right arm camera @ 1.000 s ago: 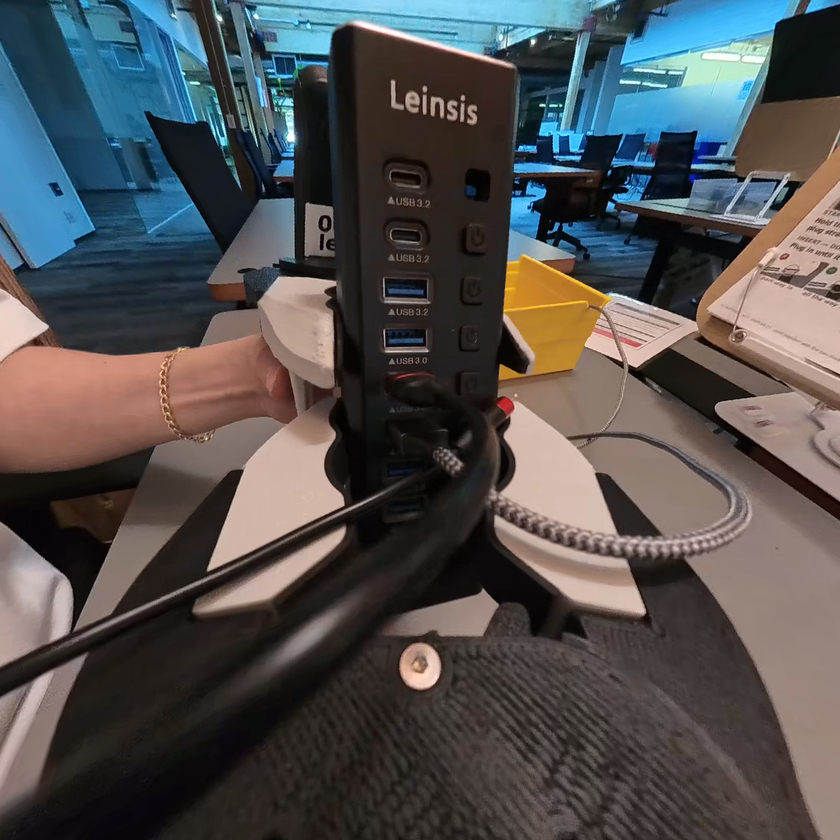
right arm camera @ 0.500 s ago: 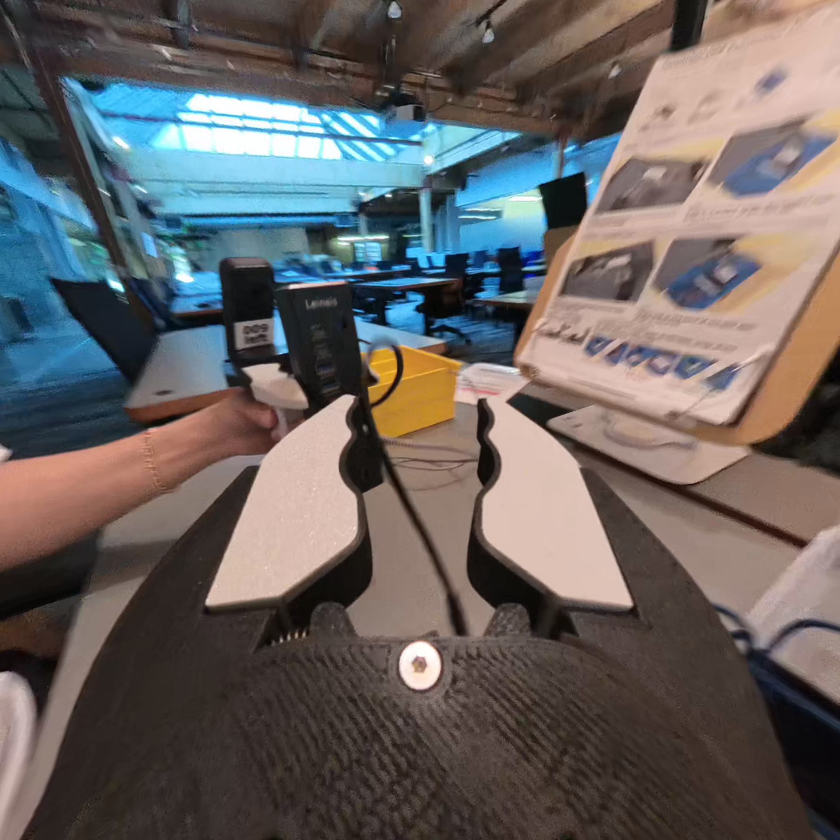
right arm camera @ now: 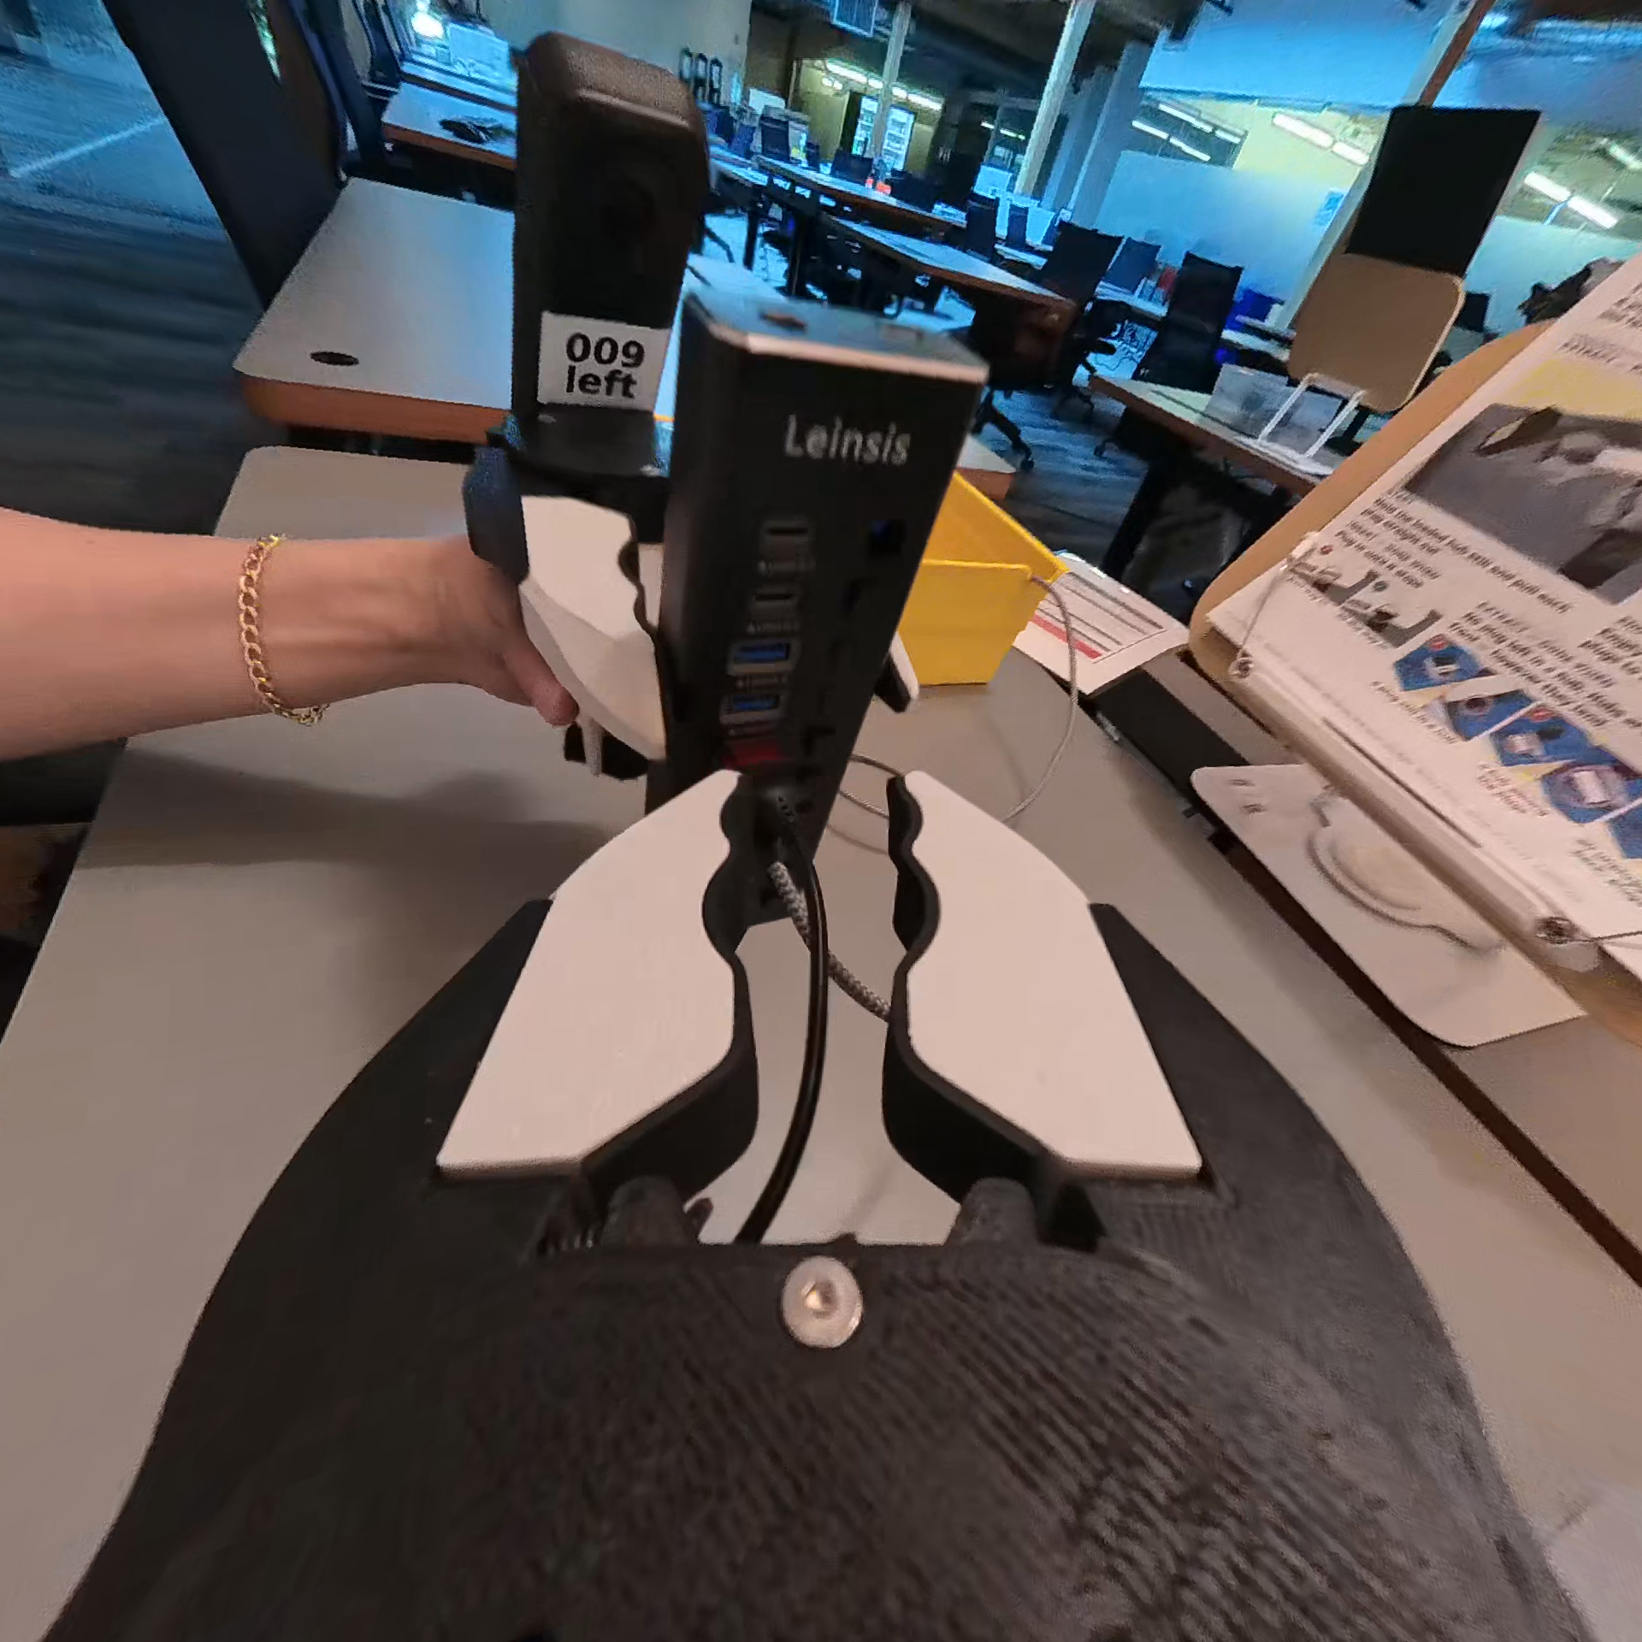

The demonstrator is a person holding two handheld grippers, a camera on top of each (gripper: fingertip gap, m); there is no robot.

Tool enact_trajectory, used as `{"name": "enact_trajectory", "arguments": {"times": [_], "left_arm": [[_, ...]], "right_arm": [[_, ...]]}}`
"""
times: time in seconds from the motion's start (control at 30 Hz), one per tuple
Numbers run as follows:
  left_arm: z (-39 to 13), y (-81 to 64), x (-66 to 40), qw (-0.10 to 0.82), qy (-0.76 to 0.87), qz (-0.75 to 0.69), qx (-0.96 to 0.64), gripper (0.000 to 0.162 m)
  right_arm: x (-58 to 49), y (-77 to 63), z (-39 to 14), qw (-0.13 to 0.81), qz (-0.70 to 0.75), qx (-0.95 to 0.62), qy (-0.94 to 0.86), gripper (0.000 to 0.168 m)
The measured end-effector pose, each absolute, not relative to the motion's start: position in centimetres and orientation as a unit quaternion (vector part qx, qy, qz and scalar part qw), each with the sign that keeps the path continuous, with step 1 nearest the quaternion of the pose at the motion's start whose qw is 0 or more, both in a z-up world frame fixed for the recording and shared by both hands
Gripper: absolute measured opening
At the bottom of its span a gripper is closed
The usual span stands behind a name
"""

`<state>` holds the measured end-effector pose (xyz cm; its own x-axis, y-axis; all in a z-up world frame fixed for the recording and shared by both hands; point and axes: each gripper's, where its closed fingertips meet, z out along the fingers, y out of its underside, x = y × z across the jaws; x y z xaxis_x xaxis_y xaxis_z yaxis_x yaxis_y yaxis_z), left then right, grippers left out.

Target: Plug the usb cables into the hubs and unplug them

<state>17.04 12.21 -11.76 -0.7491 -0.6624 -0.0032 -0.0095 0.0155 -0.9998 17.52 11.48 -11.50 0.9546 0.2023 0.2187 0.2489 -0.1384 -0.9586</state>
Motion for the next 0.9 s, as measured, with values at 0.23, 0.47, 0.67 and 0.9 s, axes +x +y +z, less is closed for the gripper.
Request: {"name": "enact_trajectory", "arguments": {"times": [0.23, 0.47, 0.67, 0.9], "left_arm": [[-11.9, 12.1, 16.5, 0.236, 0.654, -0.677, -0.242, 0.059], [-11.2, 11.7, 16.3, 0.225, 0.639, -0.701, -0.223, 0.059], [-10.8, 11.5, 15.8, 0.214, 0.629, -0.72, -0.203, 0.059], [-11.0, 11.7, 15.7, 0.2, 0.635, -0.714, -0.22, 0.059]], "right_arm": [[16.1, 11.5, -12.3, 0.647, 0.05, -0.745, -0.156, 0.017], [15.5, 11.4, -12.3, 0.659, 0.069, -0.732, -0.155, 0.015], [14.4, 12.2, -12.1, 0.681, 0.103, -0.713, -0.135, 0.017], [14.4, 12.3, -11.9, 0.662, 0.065, -0.73, -0.159, 0.016]]}}
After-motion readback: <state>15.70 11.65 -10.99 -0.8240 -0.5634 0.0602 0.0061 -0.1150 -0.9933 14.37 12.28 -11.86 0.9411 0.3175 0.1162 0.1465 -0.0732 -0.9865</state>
